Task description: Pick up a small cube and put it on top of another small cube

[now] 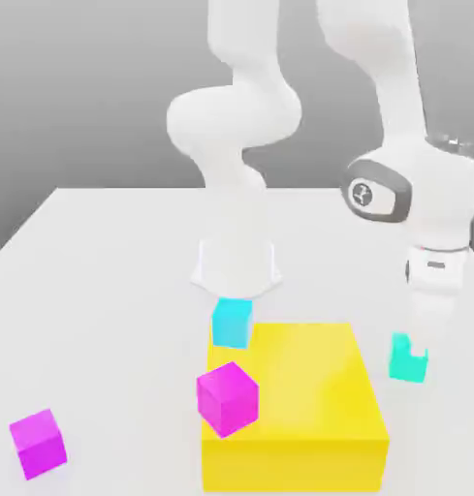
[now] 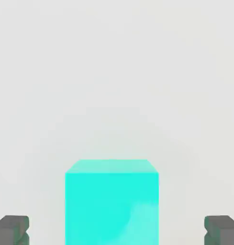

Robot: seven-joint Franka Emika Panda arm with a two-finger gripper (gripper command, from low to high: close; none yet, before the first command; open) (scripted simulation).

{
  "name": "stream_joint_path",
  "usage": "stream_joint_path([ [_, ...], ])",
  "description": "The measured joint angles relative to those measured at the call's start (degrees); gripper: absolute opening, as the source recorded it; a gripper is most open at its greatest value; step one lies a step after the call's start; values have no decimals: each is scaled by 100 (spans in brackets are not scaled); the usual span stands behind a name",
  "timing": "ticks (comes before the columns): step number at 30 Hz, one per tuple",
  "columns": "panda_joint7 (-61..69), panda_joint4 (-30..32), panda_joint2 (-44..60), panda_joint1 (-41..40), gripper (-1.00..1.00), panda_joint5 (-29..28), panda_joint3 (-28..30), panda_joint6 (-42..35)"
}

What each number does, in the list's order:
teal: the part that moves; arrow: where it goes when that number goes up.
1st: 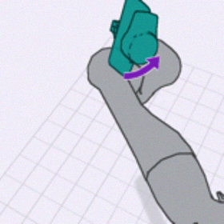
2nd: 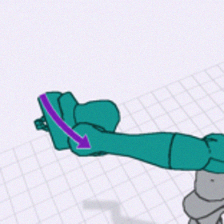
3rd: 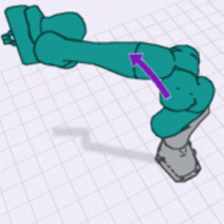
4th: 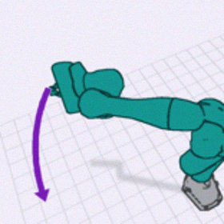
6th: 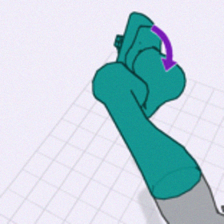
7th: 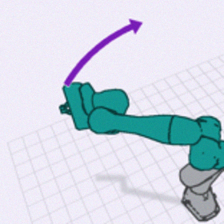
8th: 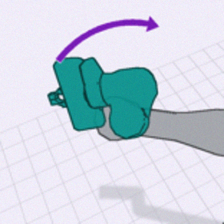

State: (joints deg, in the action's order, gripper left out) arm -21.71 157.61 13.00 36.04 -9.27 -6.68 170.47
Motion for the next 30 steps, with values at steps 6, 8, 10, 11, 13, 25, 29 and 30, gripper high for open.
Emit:
stream_joint_path([
  [6, -100, -65, 353, 208, -100, -121, 235, 285],
  [8, -134, -79, 427, 245, -100, -161, 281, 344],
  [10, -64, -40, 224, 155, -100, -79, 172, 180],
  [11, 15, -6, 52, 101, -100, 23, 92, 40],
  [13, 218, 70, -338, -2, -100, 293, -76, -272],
  [25, 3117, -587, -1637, -1519, -100, 821, 517, -2154],
  [29, 4261, -943, -1885, -2005, -100, 798, 939, -2760],
  [30, 4543, -1032, -1942, -2107, -100, 786, 1062, -2910],
])
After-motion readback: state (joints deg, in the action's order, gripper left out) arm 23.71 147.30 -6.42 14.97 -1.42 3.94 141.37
